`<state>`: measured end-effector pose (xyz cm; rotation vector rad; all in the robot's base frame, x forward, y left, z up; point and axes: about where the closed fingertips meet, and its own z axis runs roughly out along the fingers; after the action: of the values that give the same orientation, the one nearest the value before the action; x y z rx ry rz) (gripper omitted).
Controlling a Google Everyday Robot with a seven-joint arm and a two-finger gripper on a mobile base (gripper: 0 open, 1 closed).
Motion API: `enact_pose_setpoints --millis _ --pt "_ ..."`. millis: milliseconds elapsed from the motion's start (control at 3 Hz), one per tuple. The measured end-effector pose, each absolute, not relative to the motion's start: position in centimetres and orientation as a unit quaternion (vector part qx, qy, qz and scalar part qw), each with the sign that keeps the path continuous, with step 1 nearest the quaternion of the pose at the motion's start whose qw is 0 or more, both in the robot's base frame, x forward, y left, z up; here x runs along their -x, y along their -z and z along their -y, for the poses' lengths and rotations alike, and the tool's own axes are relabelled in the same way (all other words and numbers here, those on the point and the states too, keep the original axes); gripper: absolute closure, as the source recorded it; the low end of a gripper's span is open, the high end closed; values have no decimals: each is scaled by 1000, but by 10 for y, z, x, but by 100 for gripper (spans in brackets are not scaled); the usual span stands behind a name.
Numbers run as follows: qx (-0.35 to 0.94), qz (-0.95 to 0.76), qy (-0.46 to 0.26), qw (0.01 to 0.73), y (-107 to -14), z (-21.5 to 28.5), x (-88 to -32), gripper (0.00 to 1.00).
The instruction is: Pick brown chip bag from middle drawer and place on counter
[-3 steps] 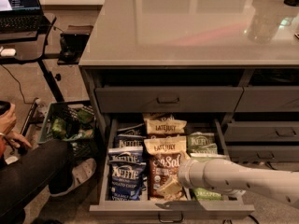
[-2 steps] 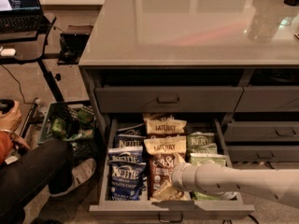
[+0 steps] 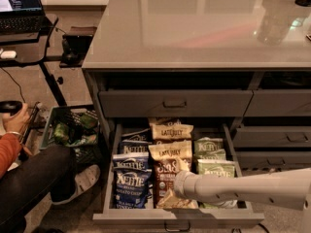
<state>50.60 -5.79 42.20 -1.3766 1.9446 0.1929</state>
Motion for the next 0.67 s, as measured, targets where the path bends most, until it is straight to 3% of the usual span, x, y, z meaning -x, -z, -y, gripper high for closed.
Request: enact_pose_setpoints --millis 667 --pt "537 -756 -74 368 -422 58 -506 42"
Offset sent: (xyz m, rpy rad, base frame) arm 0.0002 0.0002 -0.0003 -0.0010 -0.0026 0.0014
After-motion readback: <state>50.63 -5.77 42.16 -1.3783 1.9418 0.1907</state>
